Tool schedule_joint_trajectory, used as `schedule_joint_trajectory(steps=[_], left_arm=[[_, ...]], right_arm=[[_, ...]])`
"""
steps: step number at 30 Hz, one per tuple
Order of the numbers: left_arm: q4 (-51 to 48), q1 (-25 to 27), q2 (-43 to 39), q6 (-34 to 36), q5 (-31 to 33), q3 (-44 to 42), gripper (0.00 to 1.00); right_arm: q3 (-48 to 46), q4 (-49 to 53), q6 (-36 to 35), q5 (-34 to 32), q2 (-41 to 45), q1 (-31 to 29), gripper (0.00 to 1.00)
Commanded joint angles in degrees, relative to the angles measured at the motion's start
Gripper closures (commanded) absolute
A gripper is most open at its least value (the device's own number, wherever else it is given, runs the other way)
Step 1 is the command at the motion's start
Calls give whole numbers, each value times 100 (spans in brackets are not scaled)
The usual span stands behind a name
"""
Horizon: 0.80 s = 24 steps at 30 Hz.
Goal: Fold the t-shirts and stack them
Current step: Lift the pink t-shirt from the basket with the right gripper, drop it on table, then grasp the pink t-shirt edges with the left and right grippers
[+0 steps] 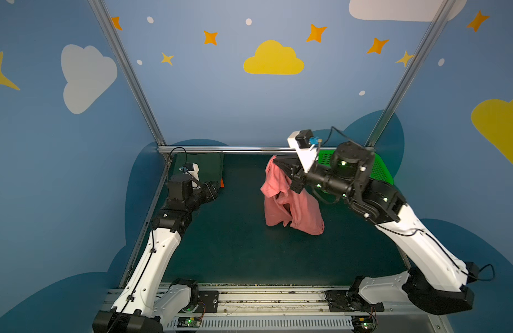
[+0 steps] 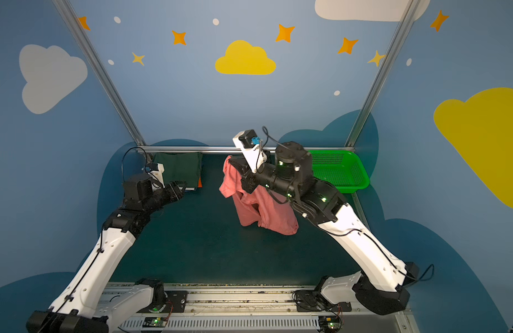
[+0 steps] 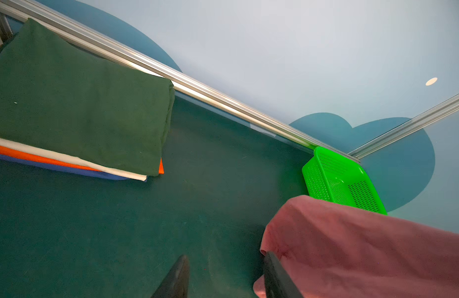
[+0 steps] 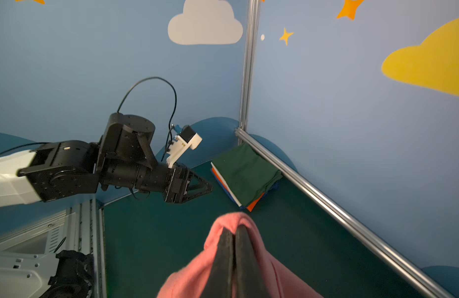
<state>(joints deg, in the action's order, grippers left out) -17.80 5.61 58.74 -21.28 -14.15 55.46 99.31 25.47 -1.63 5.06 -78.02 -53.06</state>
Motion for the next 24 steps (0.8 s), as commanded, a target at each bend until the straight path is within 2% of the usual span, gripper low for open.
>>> schedule_joint_trajectory(steps=[1,4,5,7,9,11,13,16,18,24], left_arm=[[-52,-38,-115,116,156,-35,53],[-139,-72,-143,100,516,-18,54],[-172,-88,-149,92,589,-18,54],[-197,-152,-152,55,642,-9,54],[-228,-195,-147,44,678,-9,54],[-312,-207,-137,53,778,-1,53],[-405,-208,-116,71,824,0,50],[-717,-200,-73,-59,820,-5,38],[-1037,-165,-56,-228,721,-58,33],[-1996,128,38,-1080,568,-487,33]], right_arm=[[-748,-694,846,348,-392,-79,100],[-1385,-1096,1592,650,-835,-107,100],[-1528,-1202,1796,801,-1034,-124,95],[-1600,-1243,2044,1167,-1443,-165,73],[-1363,-902,1997,1452,-1858,-187,59],[-1094,-509,1802,1369,-2102,-190,46],[-1028,-377,1631,1109,-2109,-169,40],[-1071,-276,1456,771,-1930,-21,30],[-1050,-92,1305,583,-1818,199,27],[-862,493,1005,299,-1921,1243,24]])
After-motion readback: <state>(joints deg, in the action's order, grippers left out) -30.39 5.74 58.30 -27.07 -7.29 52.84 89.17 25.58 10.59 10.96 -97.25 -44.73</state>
